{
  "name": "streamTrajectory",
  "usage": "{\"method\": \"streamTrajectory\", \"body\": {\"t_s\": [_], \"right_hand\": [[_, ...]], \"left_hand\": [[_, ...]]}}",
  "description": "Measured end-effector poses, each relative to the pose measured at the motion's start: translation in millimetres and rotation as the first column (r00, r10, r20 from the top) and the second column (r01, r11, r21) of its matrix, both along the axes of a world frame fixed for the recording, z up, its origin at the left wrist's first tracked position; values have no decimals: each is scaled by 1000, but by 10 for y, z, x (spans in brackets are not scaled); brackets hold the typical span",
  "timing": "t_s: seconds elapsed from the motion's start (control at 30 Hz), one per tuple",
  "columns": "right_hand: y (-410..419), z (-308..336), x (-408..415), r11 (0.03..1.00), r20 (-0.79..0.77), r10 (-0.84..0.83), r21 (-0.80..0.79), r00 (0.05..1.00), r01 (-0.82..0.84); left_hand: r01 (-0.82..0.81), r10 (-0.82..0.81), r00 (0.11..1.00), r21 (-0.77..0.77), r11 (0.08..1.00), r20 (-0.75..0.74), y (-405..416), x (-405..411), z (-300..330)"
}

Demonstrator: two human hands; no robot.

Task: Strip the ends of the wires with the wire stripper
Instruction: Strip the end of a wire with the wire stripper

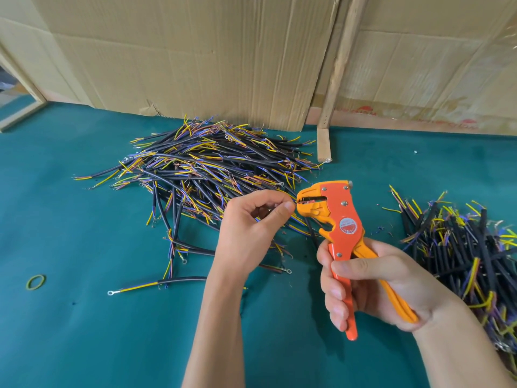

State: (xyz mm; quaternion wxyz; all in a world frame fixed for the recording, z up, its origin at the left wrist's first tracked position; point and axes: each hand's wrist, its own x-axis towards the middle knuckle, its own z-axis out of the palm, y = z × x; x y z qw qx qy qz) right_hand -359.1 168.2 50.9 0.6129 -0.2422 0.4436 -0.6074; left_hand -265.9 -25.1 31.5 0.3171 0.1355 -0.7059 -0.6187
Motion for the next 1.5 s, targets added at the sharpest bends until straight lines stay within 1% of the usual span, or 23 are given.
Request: {"method": "streamTrajectory", "body": {"t_s": [0.23,0.4,0.53,0.67,0.83,1.13,1.2,1.27,1.33,1.4,1.5], "right_hand": [[-18,-2,4,1000,-14,-17,-4,1000,16],[-13,-7,-6,999,30,-28,-44,999,29],[-15,-25,-8,998,35,-17,-52,999,19],[-33,-9,11,999,30,-32,-33,999,33],[-30,-7,14,998,-35,-68,17,997,68],[-56,-50,29,995,-45,-97,28,994,98],[-70,-50,52,993,-21,-113,13,993,114],[-102,-43,99,990,-9,-142,-18,990,142],[-152,-29,146,971,0,-240,-20,971,239],[-190,-23,179,941,-1,-338,11,941,338],[-188,-32,187,937,36,-349,-6,937,349]], "left_hand": [[-2,2,1000,-16,1000,-5,4,6,16],[-10,10,1000,7,1000,-5,3,5,7],[-13,13,1000,3,1000,-5,3,2,9],[-17,17,1000,-6,1000,-8,1,11,10],[-22,22,1000,-5,1000,-2,-1,4,3],[-30,30,999,-27,999,12,-1,-11,-12],[-30,30,1000,-23,999,-3,1,-14,-18],[-28,29,999,23,999,-36,-7,-6,-11],[-25,28,998,51,998,-56,-5,-14,-8],[-37,38,999,27,999,-35,22,-34,-11],[-45,47,998,35,998,-30,56,-62,-4]]}}
